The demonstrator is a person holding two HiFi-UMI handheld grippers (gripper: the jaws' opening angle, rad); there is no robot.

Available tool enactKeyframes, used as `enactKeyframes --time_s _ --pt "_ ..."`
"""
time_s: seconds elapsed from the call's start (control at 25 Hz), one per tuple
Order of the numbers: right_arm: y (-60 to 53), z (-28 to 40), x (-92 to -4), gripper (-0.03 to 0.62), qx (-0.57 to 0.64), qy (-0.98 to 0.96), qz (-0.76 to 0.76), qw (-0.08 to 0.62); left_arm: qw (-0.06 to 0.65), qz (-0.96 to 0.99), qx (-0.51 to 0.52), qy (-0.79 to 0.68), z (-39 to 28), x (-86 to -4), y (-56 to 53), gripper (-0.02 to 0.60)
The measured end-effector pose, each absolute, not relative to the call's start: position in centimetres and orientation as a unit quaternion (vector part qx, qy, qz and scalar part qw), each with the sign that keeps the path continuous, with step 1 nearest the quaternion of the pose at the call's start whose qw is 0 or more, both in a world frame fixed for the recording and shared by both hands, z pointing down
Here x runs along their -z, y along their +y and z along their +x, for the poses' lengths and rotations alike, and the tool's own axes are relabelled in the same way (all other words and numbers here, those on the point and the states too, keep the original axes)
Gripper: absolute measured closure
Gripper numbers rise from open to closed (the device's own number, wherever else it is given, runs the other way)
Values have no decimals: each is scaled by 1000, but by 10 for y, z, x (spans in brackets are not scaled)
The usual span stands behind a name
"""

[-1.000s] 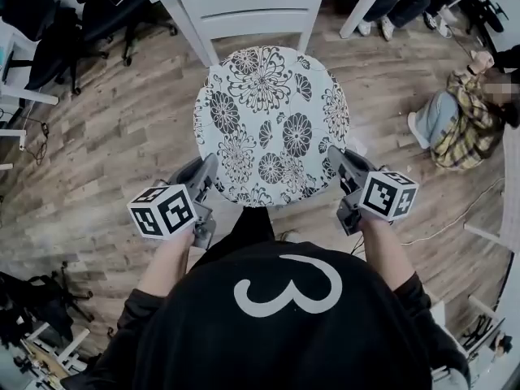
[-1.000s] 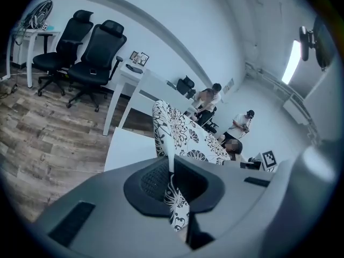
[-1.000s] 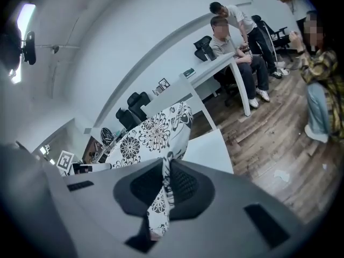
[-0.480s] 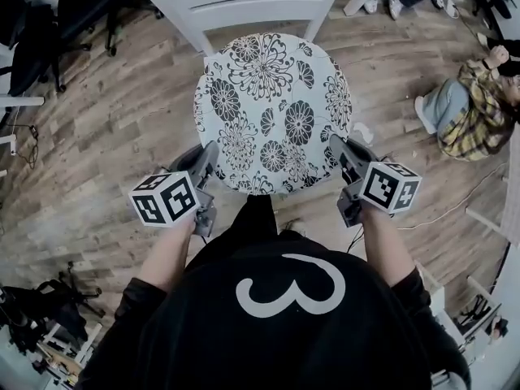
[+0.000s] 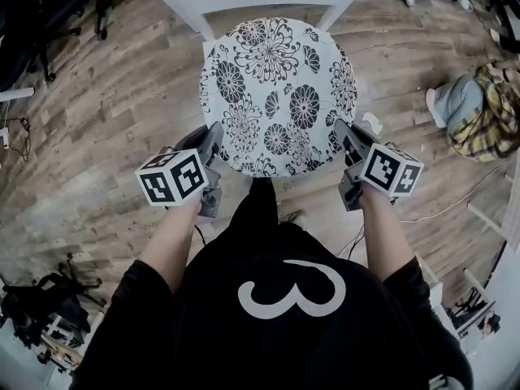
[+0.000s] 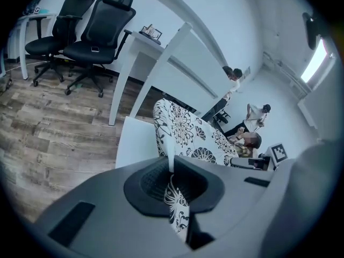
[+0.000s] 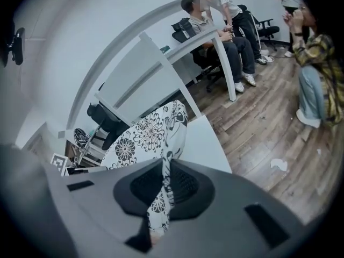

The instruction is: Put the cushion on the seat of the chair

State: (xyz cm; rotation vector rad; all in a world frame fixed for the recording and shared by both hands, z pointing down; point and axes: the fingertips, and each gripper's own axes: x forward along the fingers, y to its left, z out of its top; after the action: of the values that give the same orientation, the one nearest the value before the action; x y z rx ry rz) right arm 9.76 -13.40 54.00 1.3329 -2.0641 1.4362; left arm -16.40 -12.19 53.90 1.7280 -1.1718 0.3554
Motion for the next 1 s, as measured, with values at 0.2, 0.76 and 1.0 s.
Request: enactKeyframes --time_s 0.2,0.76,1.0 --pt "-139 90 -524 574 -505 -696 483 163 480 725 -158 -468 -170 -522 -127 557" --pt "-140 118 -579 574 -532 -635 518 212 486 706 -205 -473 -179 -567 -135 557" --pt "-143 140 -611 572 -522 -615 536 251 504 678 -221 -487 -195 -598 -135 555"
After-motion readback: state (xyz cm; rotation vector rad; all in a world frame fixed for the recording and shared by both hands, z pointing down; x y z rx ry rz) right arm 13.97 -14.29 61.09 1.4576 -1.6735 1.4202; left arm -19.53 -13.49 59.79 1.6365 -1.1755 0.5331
